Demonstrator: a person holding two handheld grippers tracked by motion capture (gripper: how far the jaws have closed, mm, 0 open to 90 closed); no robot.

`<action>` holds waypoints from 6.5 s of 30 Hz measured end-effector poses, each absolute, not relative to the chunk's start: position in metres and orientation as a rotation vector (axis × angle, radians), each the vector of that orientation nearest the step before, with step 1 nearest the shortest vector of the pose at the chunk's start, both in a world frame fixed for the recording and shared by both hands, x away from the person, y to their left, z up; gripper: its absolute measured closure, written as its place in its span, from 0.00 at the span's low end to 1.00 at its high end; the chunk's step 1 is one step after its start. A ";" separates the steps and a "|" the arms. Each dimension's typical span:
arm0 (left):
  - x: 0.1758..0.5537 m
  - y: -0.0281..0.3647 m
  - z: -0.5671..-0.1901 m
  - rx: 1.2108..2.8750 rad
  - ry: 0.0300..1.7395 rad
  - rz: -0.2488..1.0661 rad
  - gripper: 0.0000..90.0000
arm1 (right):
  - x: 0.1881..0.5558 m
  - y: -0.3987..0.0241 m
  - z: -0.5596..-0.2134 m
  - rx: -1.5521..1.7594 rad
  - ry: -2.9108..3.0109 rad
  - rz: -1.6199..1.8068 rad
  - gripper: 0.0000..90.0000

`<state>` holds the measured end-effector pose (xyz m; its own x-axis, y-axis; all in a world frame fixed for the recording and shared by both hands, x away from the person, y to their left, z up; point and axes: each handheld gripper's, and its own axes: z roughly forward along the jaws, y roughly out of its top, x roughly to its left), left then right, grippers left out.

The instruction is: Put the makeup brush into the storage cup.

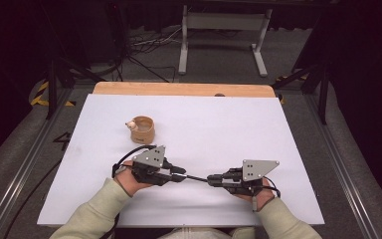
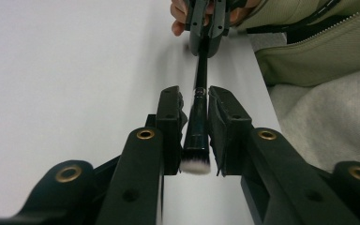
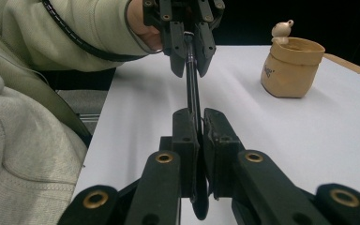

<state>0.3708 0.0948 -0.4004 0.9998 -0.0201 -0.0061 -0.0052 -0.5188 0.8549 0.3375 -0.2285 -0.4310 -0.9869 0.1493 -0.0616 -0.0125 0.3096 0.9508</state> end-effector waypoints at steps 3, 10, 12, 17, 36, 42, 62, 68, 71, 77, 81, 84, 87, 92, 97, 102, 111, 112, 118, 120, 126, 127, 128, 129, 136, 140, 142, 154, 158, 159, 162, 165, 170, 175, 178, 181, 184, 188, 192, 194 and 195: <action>0.371 0.095 -0.401 2.117 -0.018 -0.028 0.86 | 0.338 -0.229 -0.431 0.134 2.419 1.771 0.93; 0.370 0.095 -0.400 2.120 -0.037 -0.030 0.88 | 0.339 -0.229 -0.432 0.142 2.427 1.765 0.93; 0.370 0.094 -0.400 2.117 -0.034 -0.043 0.89 | 0.339 -0.229 -0.433 0.144 2.427 1.764 0.93; 0.369 0.094 -0.399 2.128 -0.029 -0.050 0.90 | 0.339 -0.230 -0.433 0.151 2.432 1.757 0.93; 0.367 0.092 -0.396 2.143 -0.018 -0.034 0.91 | 0.337 -0.228 -0.413 0.231 2.500 1.629 0.78; 0.365 0.092 -0.392 2.151 -0.016 -0.016 0.91 | 0.339 -0.222 -0.392 0.247 2.573 1.501 0.71; 0.365 0.091 -0.390 2.167 -0.001 -0.023 0.91 | 0.349 -0.191 -0.375 0.254 2.751 1.168 0.23; 0.365 0.091 -0.389 2.171 0.004 -0.021 0.91 | 0.351 -0.183 -0.377 0.293 2.778 1.134 0.05; 0.365 0.090 -0.389 2.172 0.006 -0.021 0.91 | 0.352 -0.181 -0.378 0.290 2.794 1.128 0.05; 0.365 0.090 -0.389 2.179 0.008 -0.021 0.91 | 0.353 -0.170 -0.384 0.300 2.861 1.062 0.03; 0.365 0.089 -0.389 2.184 0.007 -0.020 0.91 | 0.353 -0.164 -0.389 0.308 2.888 1.041 0.04; 0.365 0.089 -0.389 2.189 0.011 -0.021 0.91 | 0.354 -0.160 -0.392 0.311 2.899 1.010 0.08; 0.365 0.088 -0.389 2.192 0.012 -0.024 0.91 | 0.356 -0.158 -0.394 0.321 2.907 0.990 0.19; 0.365 0.088 -0.389 2.196 0.014 -0.023 0.91 | 0.356 -0.155 -0.395 0.287 2.919 0.930 0.36; 0.364 0.087 -0.389 2.199 0.008 -0.026 0.91 | 0.357 -0.152 -0.398 0.235 2.927 0.902 0.52; 0.364 0.087 -0.389 2.204 0.010 -0.026 0.91 | 0.356 -0.151 -0.399 0.206 2.935 0.889 0.68; 0.362 0.085 -0.389 2.212 0.001 -0.017 0.91 | 0.353 -0.149 -0.399 0.147 2.940 0.874 0.91; 0.363 0.085 -0.389 2.215 0.002 -0.017 0.91 | 0.353 -0.150 -0.399 0.144 2.936 0.878 0.91; 0.363 0.085 -0.389 2.214 -0.003 -0.022 0.91 | 0.352 -0.149 -0.400 0.114 2.931 0.868 0.93; 0.363 0.086 -0.389 2.213 -0.003 -0.034 0.91 | 0.351 -0.149 -0.400 0.097 2.929 0.865 0.93; 0.366 0.090 -0.389 2.148 -0.013 -0.053 0.85 | 0.350 -0.150 -0.399 0.080 2.890 0.899 0.93; 0.365 0.090 -0.389 2.135 -0.019 -0.040 0.80 | 0.350 -0.150 -0.399 0.087 2.885 0.904 0.93; 0.365 0.090 -0.389 2.123 -0.020 -0.023 0.72 | 0.350 -0.151 -0.398 0.085 2.877 0.916 0.93; 0.365 0.090 -0.389 2.123 -0.020 -0.023 0.65 | 0.350 -0.151 -0.398 0.085 2.877 0.916 0.93; 0.371 0.097 -0.390 2.002 0.046 -0.009 0.33 | 0.349 -0.159 -0.393 0.089 2.815 1.037 0.93; 0.372 0.101 -0.390 1.955 0.040 0.029 0.25 | 0.349 -0.165 -0.393 0.098 2.786 1.146 0.93; 0.372 0.101 -0.390 1.950 0.046 0.038 0.22 | 0.350 -0.166 -0.393 0.102 2.775 1.174 0.93; 0.374 0.104 -0.393 1.915 0.066 0.039 0.22 | 0.347 -0.178 -0.395 0.091 2.558 1.498 0.93; 0.374 0.105 -0.393 1.908 0.075 0.037 0.21 | 0.349 -0.179 -0.397 0.106 2.515 1.561 0.93; 0.375 0.105 -0.393 1.908 0.078 0.041 0.21 | 0.349 -0.179 -0.398 0.119 2.504 1.579 0.93; 0.375 0.104 -0.394 1.914 0.082 0.053 0.20 | 0.351 -0.181 -0.404 0.159 2.443 1.675 0.93; 0.376 0.104 -0.395 1.916 0.085 0.051 0.20 | 0.352 -0.180 -0.409 0.178 2.394 1.737 0.93; 0.376 0.104 -0.395 1.910 0.092 0.057 0.18 | 0.351 -0.178 -0.419 0.200 2.331 1.795 0.93; 0.376 0.104 -0.395 1.909 0.094 0.054 0.18 | 0.351 -0.177 -0.425 0.227 2.311 1.821 0.93; 0.376 0.103 -0.394 1.903 0.096 0.049 0.18 | 0.352 -0.177 -0.427 0.244 2.294 1.840 0.93; 0.376 0.102 -0.392 1.889 0.097 0.047 0.18 | 0.352 -0.176 -0.430 0.251 2.286 1.850 0.93; 0.375 0.101 -0.391 1.875 0.101 0.042 0.18 | 0.351 -0.176 -0.431 0.255 2.285 1.843 0.93; 0.376 0.098 -0.392 1.858 0.115 0.035 0.17 | 0.351 -0.175 -0.433 0.265 2.277 1.846 0.93; 0.377 0.096 -0.392 1.823 0.132 0.032 0.17 | 0.351 -0.174 -0.434 0.277 2.276 1.848 0.93; 0.377 0.096 -0.392 1.807 0.145 0.041 0.17 | 0.351 -0.174 -0.435 0.279 2.268 1.853 0.93; 0.377 0.096 -0.392 1.804 0.148 0.046 0.17 | 0.351 -0.173 -0.436 0.279 2.267 1.855 0.93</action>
